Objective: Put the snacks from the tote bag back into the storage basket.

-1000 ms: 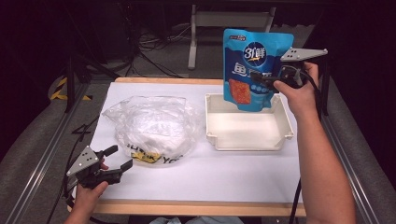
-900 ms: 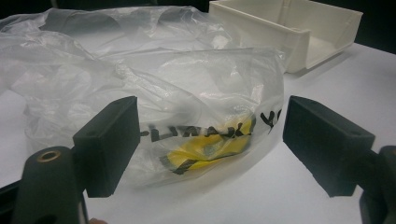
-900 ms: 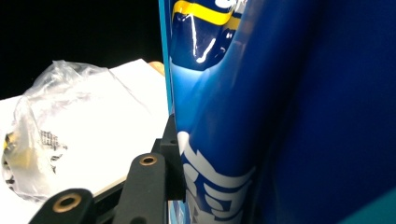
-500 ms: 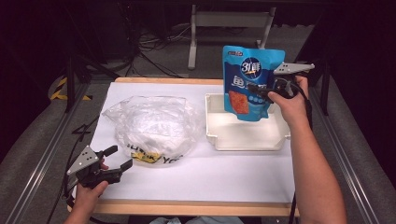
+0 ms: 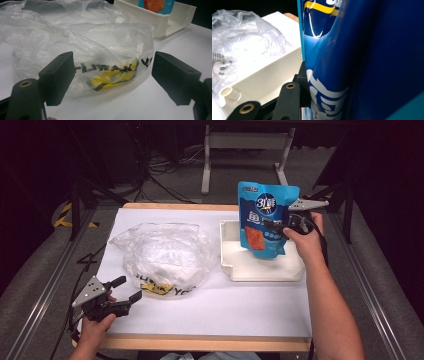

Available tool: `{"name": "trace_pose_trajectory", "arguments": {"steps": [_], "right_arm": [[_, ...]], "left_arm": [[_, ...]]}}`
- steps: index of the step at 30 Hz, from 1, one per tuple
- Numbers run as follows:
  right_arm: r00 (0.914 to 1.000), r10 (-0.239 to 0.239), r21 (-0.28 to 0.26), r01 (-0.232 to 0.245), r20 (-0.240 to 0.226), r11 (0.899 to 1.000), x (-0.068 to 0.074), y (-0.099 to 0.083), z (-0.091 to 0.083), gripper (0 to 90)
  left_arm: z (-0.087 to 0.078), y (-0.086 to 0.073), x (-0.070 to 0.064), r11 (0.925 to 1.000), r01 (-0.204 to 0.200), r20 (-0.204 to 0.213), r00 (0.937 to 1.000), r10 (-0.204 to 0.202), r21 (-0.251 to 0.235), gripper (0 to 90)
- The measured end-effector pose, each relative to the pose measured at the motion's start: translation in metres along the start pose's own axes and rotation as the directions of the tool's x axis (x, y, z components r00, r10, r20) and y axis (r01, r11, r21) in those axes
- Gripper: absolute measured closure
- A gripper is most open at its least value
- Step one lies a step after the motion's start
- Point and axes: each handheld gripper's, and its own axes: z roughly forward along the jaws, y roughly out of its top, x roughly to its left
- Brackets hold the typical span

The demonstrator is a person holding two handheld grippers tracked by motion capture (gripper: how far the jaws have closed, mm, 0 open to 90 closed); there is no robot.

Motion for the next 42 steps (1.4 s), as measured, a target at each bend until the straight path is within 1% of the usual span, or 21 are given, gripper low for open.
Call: {"name": "trace_pose_trajectory", "arguments": {"steps": [9,12,18,23,27,31,36,38,40,42], "right_arm": [[1.0000,-0.009,0.009,0.009,0.003,1.000,-0.002,-0.011,0.003,61.9],[0.9999,-0.015,0.008,0.015,-0.007,1.000,-0.003,-0.012,0.002,61.1],[0.9988,-0.042,0.021,0.043,-0.024,0.999,-0.007,-0.016,-0.002,59.0],[0.9983,-0.045,0.033,0.046,-0.038,0.998,-0.011,-0.023,-0.006,58.9],[0.9955,-0.077,0.040,0.080,-0.055,0.996,-0.013,-0.026,-0.010,57.8],[0.9937,-0.092,0.041,0.095,-0.063,0.995,-0.014,-0.029,-0.013,56.3],[0.9955,-0.070,0.036,0.072,-0.063,0.997,-0.018,-0.036,-0.019,53.3],[0.9964,-0.058,0.042,0.061,-0.061,0.997,-0.020,-0.038,-0.023,50.4],[0.9975,-0.052,0.042,0.054,-0.048,0.998,-0.022,-0.040,-0.025,47.6],[0.9982,-0.046,0.040,0.048,-0.037,0.998,-0.024,-0.040,-0.028,47.6]], "left_arm": [[0.000,0.000,0.000,1.0000,0.001,0.001,1.0000,-0.001,-0.001,19.3],[0.000,0.000,0.000,1.0000,0.001,0.001,1.0000,-0.001,-0.008,19.3],[0.000,0.000,0.000,1.0000,-0.001,0.001,1.0000,0.001,-0.001,19.2],[0.001,0.000,0.000,1.0000,0.002,0.001,1.0000,-0.002,-0.004,19.1],[0.001,-0.001,0.000,1.0000,0.002,0.003,1.0000,-0.002,-0.001,19.1],[0.002,-0.001,-0.001,1.0000,0.002,0.001,1.0000,-0.002,-0.001,19.1],[0.003,-0.002,-0.001,1.0000,0.008,-0.001,1.0000,-0.008,0.002,19.1],[0.002,-0.002,-0.001,1.0000,0.006,-0.001,1.0000,-0.006,0.005,19.1],[0.002,-0.002,-0.001,1.0000,0.008,-0.001,1.0000,-0.008,0.005,19.0],[0.002,-0.002,-0.001,1.0000,0.006,-0.003,1.0000,-0.006,0.004,19.1]]}}
